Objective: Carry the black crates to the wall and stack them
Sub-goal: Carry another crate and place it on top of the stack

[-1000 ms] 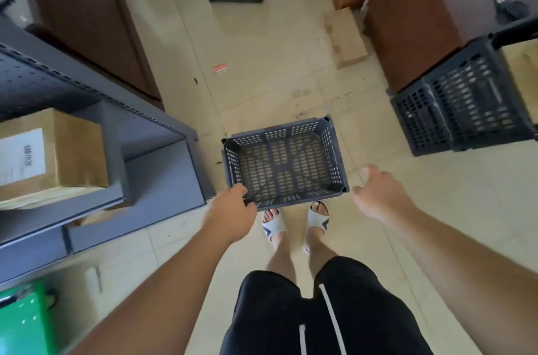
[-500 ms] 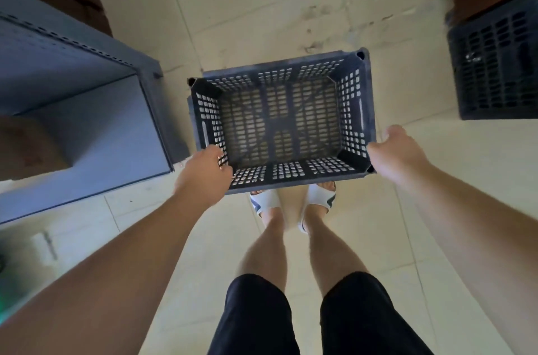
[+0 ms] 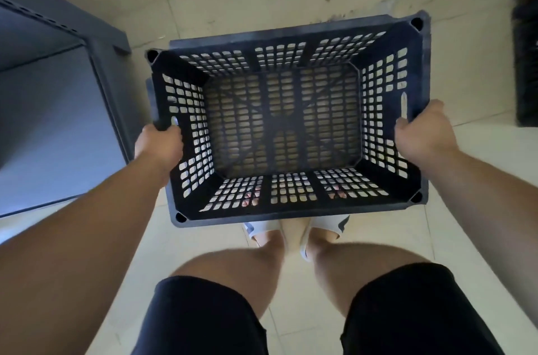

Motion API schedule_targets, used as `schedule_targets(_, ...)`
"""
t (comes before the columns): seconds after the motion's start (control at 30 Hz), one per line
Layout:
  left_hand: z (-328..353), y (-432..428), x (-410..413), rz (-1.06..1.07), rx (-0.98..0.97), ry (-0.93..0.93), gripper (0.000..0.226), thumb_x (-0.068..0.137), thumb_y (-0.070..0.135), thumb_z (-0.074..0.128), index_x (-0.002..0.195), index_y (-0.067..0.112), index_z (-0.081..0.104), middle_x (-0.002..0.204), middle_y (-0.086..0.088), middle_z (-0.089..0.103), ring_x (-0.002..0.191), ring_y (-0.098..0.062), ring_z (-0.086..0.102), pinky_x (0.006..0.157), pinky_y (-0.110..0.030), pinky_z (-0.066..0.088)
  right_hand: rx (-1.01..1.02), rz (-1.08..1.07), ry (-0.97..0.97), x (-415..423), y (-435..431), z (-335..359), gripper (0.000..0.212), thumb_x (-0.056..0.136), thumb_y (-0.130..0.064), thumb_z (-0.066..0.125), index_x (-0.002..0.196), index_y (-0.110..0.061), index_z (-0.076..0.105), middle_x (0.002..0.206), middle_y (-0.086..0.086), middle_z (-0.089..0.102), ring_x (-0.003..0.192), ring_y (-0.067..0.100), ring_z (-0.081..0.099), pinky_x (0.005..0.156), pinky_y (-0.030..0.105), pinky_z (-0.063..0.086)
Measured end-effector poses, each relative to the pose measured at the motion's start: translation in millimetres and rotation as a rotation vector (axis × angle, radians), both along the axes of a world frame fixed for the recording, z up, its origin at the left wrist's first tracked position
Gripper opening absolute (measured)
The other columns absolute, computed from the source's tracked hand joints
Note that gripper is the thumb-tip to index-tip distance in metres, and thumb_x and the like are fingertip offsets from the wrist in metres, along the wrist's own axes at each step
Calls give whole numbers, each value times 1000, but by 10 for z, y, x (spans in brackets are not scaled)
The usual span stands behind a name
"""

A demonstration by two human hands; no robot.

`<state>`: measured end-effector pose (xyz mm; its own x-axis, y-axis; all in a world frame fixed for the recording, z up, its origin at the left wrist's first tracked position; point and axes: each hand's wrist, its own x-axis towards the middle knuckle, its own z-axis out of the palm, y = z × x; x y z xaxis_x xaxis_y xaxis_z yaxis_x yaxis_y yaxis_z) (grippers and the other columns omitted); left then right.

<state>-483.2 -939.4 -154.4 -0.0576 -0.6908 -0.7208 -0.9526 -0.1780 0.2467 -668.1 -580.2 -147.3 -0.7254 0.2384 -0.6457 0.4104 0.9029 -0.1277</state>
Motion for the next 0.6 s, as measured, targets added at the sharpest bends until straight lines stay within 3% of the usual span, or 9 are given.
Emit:
schedule_targets(0.07,-105,-45,-15,147,43,100,29,101,17,50,129,12,54,103,-8,71,88,-22,70,87,-37,55,-39,-51,-20,-85,58,-90,36,103,-18,50,134,-2,45,130,21,60,118,44,59,94,44,47)
schedule_targets(0.13,-143,-86,-4,172,72,131,4,102,15,53,104,14,56,86,-6,65,72,-19,64,84,-40,53,-98,-107,-40,-157,121,-138,26,102,-18,50,125,-7,53,123,19,66,112,40,63,95,46,52)
schedule_targets(0.17,-128,-101,4,152,88,120,7,102,14,53,95,16,53,81,-5,61,67,-18,59,81,-41,52,-119,-120,-57,-183,143,-132,22,102,-18,49,122,-9,55,119,18,68,108,38,66,94,45,53)
schedule_targets(0.37,436,-66,44,60,126,94,12,98,12,54,109,8,56,80,-12,57,58,-19,56,59,-32,52,-150,-153,-44,-237,415,128,22,92,-33,46,109,-21,54,113,13,71,102,38,70,94,54,57)
schedule_targets(0.43,766,-14,52,44,120,94,5,98,10,53,99,8,58,78,-11,56,60,-20,55,61,-34,52,-163,-177,-43,-168,459,479,23,91,-35,45,107,-21,55,109,13,71,99,38,70,92,55,58)
schedule_targets(0.5,1171,73,27,31,116,88,14,98,9,53,85,9,58,76,-11,56,60,-21,54,63,-37,51,-174,-204,-45,-93,514,928,20,96,-33,46,108,-20,56,106,11,71,96,36,70,90,54,59)
schedule_targets(0.6,1862,224,-18,2,117,83,22,96,13,53,75,9,57,69,-12,56,59,-26,52,66,-41,48,-215,-265,-52,7,670,1642,17,104,-26,45,109,-13,55,99,9,68,83,26,67,78,41,58)
